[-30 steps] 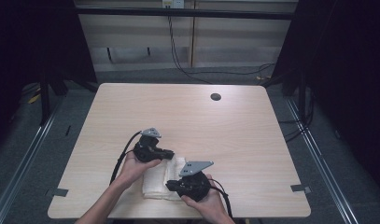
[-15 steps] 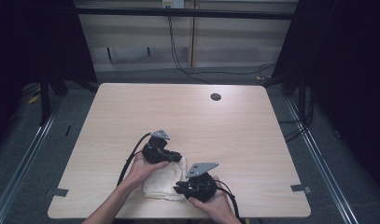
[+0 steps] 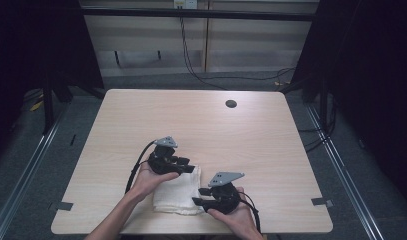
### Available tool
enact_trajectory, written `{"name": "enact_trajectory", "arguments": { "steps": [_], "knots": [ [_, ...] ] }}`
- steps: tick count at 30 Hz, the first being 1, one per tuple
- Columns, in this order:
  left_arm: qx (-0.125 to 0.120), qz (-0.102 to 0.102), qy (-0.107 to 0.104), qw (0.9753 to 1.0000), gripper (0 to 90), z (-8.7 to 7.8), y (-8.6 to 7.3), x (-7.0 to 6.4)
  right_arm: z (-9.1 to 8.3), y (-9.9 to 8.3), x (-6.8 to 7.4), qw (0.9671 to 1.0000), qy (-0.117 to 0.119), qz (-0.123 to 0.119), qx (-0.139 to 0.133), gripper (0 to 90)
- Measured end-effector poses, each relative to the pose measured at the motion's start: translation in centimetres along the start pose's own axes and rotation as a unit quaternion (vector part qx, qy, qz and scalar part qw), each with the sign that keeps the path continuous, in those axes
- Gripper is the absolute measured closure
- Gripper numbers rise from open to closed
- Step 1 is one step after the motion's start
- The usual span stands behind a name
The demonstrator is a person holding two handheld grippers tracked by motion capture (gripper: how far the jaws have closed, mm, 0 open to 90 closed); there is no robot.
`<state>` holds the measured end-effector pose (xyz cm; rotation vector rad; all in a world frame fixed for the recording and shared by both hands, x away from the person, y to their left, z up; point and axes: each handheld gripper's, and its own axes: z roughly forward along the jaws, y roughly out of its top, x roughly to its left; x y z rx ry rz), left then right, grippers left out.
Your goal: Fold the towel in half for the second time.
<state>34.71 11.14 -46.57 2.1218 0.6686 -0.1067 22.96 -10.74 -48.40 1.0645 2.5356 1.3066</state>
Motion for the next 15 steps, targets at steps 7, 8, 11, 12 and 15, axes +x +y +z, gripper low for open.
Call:
{"name": "enact_trajectory", "arguments": {
  "steps": [7,8,11,12,15],
  "knots": [
    [-0.002,0.005,0.029,0.9996,53.3,-2.0,-0.8,0.3,0.4,0.9,-1.3,0.9997,-0.021,0.008,-0.011,60.2],
    [-0.002,0.005,0.029,0.9996,51.0,-2.0,-0.8,0.3,0.7,1.0,-1.6,0.9996,-0.023,0.009,-0.009,60.2],
    [-0.002,0.008,0.050,0.9987,48.1,-3.0,-1.4,0.4,1.6,1.0,-2.1,0.9992,-0.040,0.007,0.005,62.0],
    [-0.003,0.007,0.051,0.9986,47.0,-3.2,-1.5,0.5,1.8,1.0,-2.3,0.9989,-0.045,0.008,0.012,62.0],
    [-0.003,0.007,0.062,0.9980,43.7,-4.2,-1.9,0.5,1.4,1.0,-2.7,0.9988,-0.046,0.012,0.013,61.8]
  ]
}}
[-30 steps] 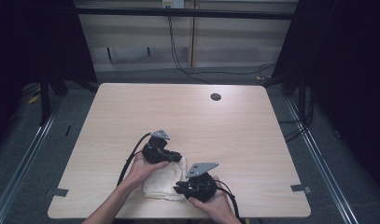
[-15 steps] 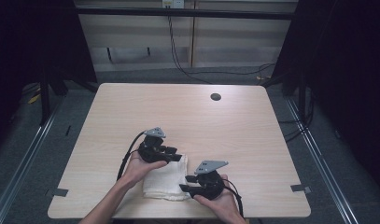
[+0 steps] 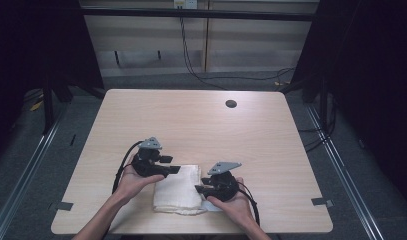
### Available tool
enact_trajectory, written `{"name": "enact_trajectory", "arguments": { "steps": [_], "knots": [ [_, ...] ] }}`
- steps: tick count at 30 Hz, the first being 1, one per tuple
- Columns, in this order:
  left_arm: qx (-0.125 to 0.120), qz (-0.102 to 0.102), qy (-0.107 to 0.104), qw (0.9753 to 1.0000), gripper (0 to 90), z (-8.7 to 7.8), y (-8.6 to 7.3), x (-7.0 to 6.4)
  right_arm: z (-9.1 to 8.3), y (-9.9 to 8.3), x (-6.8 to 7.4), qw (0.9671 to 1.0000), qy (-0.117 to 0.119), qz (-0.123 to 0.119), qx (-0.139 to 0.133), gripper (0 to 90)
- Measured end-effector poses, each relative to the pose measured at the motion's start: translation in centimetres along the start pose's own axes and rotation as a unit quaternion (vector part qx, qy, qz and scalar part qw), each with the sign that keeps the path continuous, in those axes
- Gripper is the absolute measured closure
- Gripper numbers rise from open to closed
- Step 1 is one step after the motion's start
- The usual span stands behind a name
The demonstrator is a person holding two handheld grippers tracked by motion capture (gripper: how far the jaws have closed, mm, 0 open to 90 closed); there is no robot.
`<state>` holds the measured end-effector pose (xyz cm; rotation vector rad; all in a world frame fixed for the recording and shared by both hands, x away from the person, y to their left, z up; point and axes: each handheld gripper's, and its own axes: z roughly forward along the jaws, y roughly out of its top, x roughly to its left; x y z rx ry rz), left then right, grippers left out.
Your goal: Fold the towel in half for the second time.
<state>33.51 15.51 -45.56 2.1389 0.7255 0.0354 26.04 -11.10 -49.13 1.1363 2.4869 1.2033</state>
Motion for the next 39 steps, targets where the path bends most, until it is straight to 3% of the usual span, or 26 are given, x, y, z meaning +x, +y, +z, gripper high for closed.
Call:
{"name": "enact_trajectory", "arguments": {
  "steps": [3,6,22,25,29,35,38,39],
  "knots": [
    [-0.006,-0.007,0.005,0.9999,38.5,-0.7,-0.4,0.1,-0.7,0.1,-0.3,1.0000,-0.002,0.002,-0.007,61.6],
    [-0.010,-0.014,0.014,0.9998,35.9,-2.0,-1.5,0.2,-2.5,0.0,-1.2,0.9997,-0.012,0.008,-0.021,61.4],
    [-0.003,-0.050,0.049,0.9975,36.6,-7.1,-6.0,-0.8,-9.0,-2.9,-3.8,0.9967,-0.038,0.038,-0.062,53.4],
    [-0.001,-0.052,0.053,0.9973,36.4,-7.9,-6.8,-1.4,-10.0,-3.6,-4.5,0.9955,-0.050,0.045,-0.067,51.6],
    [0.003,-0.034,0.055,0.9979,35.2,-8.2,-8.2,-2.1,-11.1,-4.6,-5.3,0.9954,-0.057,0.034,-0.069,48.4],
    [-0.010,-0.057,0.070,0.9958,35.1,-8.9,-9.8,-2.1,-12.5,-6.1,-6.3,0.9904,-0.077,0.061,-0.097,45.8],
    [-0.018,-0.039,0.072,0.9965,35.7,-9.3,-10.0,-2.5,-13.0,-6.6,-6.8,0.9875,-0.086,0.071,-0.110,45.0],
    [-0.017,-0.043,0.068,0.9966,35.7,-9.2,-10.1,-2.5,-13.0,-6.8,-7.0,0.9869,-0.091,0.073,-0.111,44.8]
  ]
}}
